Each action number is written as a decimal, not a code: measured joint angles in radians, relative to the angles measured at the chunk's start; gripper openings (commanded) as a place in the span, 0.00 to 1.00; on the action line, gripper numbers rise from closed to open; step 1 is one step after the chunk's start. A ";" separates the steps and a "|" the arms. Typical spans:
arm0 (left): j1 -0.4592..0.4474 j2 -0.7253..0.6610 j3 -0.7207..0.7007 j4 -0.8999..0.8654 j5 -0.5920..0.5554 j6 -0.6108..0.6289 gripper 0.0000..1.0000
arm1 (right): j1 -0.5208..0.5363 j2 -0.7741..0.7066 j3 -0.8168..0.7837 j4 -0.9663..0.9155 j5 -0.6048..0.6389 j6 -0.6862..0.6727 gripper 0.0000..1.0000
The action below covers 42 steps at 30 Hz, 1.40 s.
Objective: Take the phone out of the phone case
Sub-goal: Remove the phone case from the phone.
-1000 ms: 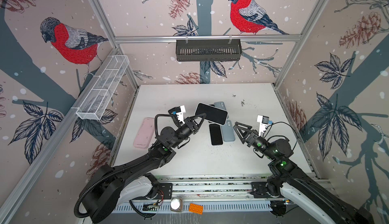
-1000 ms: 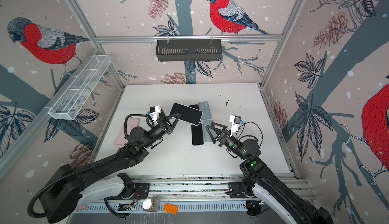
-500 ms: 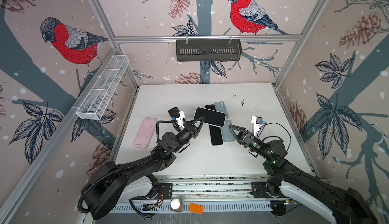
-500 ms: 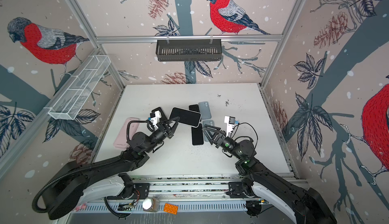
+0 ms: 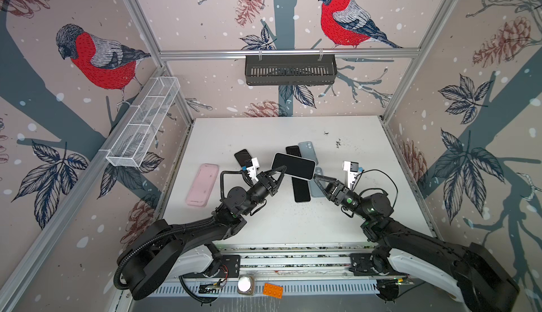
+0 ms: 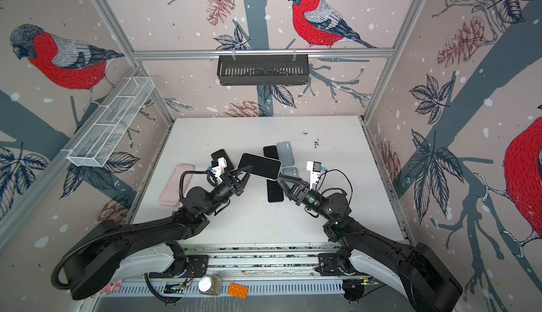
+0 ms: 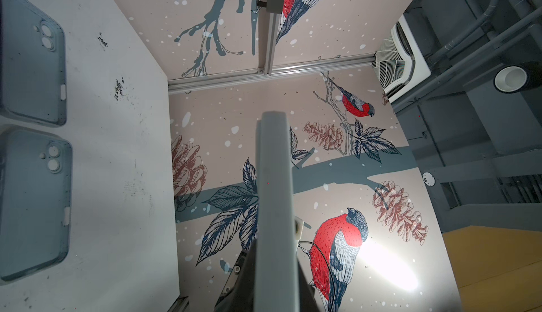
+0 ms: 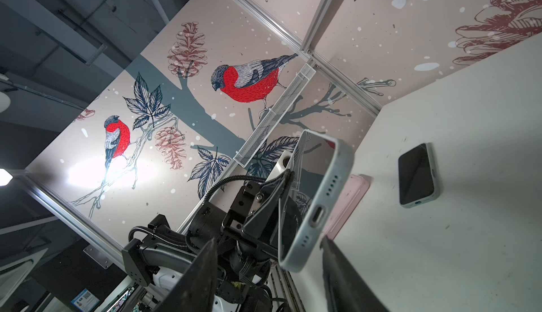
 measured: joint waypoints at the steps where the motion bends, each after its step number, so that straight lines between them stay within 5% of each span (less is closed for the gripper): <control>1: -0.001 0.001 0.000 0.005 0.000 0.000 0.00 | 0.002 0.002 0.000 0.003 0.000 0.000 0.53; 25: -0.008 0.002 -0.006 0.050 -0.002 0.003 0.00 | 0.043 0.064 0.003 0.063 0.000 0.007 0.29; 42: -0.017 0.002 0.003 0.064 0.006 0.027 0.00 | 0.046 0.062 -0.019 0.100 0.000 0.008 0.03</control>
